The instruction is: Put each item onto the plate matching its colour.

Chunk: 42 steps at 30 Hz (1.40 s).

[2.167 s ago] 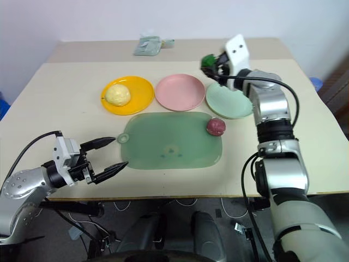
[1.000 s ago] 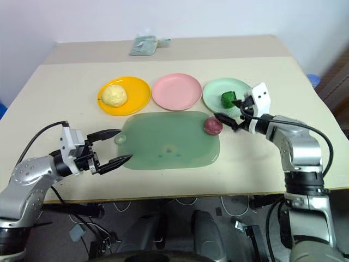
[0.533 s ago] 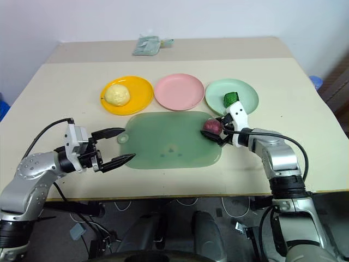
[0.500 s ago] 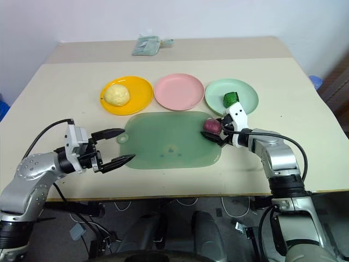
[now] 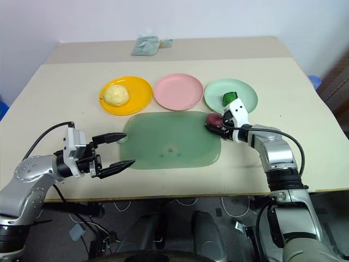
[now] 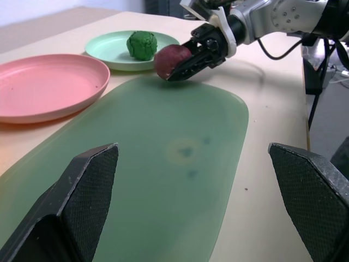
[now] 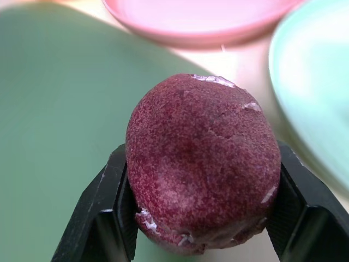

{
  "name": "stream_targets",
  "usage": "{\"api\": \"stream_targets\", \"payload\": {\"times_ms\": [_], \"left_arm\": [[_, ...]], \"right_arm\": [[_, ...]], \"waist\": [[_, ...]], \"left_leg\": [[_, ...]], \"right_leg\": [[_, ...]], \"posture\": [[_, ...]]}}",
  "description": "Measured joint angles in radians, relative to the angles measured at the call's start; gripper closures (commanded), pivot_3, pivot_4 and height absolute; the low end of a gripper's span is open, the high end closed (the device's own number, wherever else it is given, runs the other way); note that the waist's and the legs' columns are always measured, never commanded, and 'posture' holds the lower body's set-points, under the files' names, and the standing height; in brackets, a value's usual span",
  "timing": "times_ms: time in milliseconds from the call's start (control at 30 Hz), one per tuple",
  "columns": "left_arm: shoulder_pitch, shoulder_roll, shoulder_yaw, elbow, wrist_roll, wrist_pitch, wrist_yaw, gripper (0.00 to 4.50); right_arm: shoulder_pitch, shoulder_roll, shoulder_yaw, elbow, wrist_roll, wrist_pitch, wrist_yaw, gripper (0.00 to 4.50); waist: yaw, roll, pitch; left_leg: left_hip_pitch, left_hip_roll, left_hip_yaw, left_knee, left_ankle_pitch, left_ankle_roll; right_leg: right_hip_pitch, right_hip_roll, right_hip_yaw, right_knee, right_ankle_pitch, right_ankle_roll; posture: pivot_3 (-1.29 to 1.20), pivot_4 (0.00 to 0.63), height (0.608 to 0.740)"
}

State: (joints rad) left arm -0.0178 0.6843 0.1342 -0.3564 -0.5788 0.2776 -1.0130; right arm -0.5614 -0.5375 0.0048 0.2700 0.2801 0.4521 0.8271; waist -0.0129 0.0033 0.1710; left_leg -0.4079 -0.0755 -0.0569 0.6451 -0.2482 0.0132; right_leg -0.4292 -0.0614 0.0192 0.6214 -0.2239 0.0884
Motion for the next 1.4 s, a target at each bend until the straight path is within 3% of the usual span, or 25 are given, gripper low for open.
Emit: {"api": "stream_targets", "payload": {"times_ms": [200,467,633,800,933,1067,1200,1400], "left_arm": [[-0.086,-0.071,0.007,-0.010,-0.014,0.070,0.151,0.00],[-0.073,-0.115,0.015,-0.086,-0.011,0.133,0.318,0.00],[-0.005,-0.120,0.041,-0.170,-0.011,0.168,0.399,0.00],[0.044,-0.125,0.072,-0.232,0.002,0.187,0.483,0.00],[0.060,-0.135,0.072,-0.237,0.042,0.193,0.533,0.00],[0.034,-0.147,0.059,-0.203,0.082,0.191,0.557,0.00],[-0.001,-0.147,0.007,-0.144,0.105,0.184,0.515,0.00],[-0.062,-0.132,-0.054,-0.063,0.135,0.153,0.423,0.00]], "right_arm": [[-0.186,0.123,0.009,0.100,-0.009,-0.092,-0.022,2.24],[-0.464,0.271,0.024,0.700,-0.148,-0.388,-0.174,2.24],[-0.551,0.310,0.008,0.931,-0.192,-0.511,-0.276,0.01],[-0.571,0.318,-0.020,0.984,-0.205,-0.589,-0.323,0.01],[-0.577,0.286,-0.058,0.977,-0.192,-0.615,-0.259,0.01],[-0.483,0.211,-0.074,0.734,-0.146,-0.585,-0.119,0.01],[-0.220,0.095,-0.079,0.266,-0.089,-0.414,-0.037,0.01],[0.220,-0.044,-0.147,-0.252,-0.020,-0.174,-0.039,0.01]], "waist": [[-0.001,0.000,0.000],[-0.004,0.000,0.000],[-0.006,0.000,0.000],[-0.005,0.000,0.000],[-0.002,0.000,0.000],[0.003,0.000,0.000],[0.007,0.000,0.000],[0.004,0.000,0.000]], "left_leg": [[0.000,0.000,0.000,0.001,0.000,0.000],[0.000,-0.001,0.000,0.000,0.000,-0.001],[0.000,-0.001,0.000,0.000,0.001,-0.002],[0.000,-0.001,0.000,0.000,0.001,-0.002],[0.000,-0.001,0.000,0.000,0.001,-0.002],[0.000,-0.001,-0.001,0.000,0.001,-0.002],[0.000,-0.001,-0.001,0.001,0.001,-0.001],[0.000,0.000,-0.001,0.001,0.001,-0.001]], "right_leg": [[0.000,0.000,0.000,0.002,0.001,0.001],[-0.002,0.000,0.000,0.005,0.001,0.001],[-0.003,0.001,0.000,0.006,0.000,0.001],[-0.003,0.001,0.000,0.007,0.000,0.001],[-0.003,0.001,0.000,0.007,0.000,0.001],[-0.002,0.001,-0.001,0.007,0.000,0.001],[-0.001,0.000,-0.001,0.006,0.000,0.001],[-0.002,0.000,-0.001,0.007,0.000,0.001]], "posture": [[0.00,0.150,0.740],[0.00,0.150,0.740],[0.00,0.150,0.740],[0.00,0.150,0.740],[0.00,0.150,0.740],[0.00,0.150,0.740],[0.00,0.150,0.740],[0.00,0.150,0.740]]}}
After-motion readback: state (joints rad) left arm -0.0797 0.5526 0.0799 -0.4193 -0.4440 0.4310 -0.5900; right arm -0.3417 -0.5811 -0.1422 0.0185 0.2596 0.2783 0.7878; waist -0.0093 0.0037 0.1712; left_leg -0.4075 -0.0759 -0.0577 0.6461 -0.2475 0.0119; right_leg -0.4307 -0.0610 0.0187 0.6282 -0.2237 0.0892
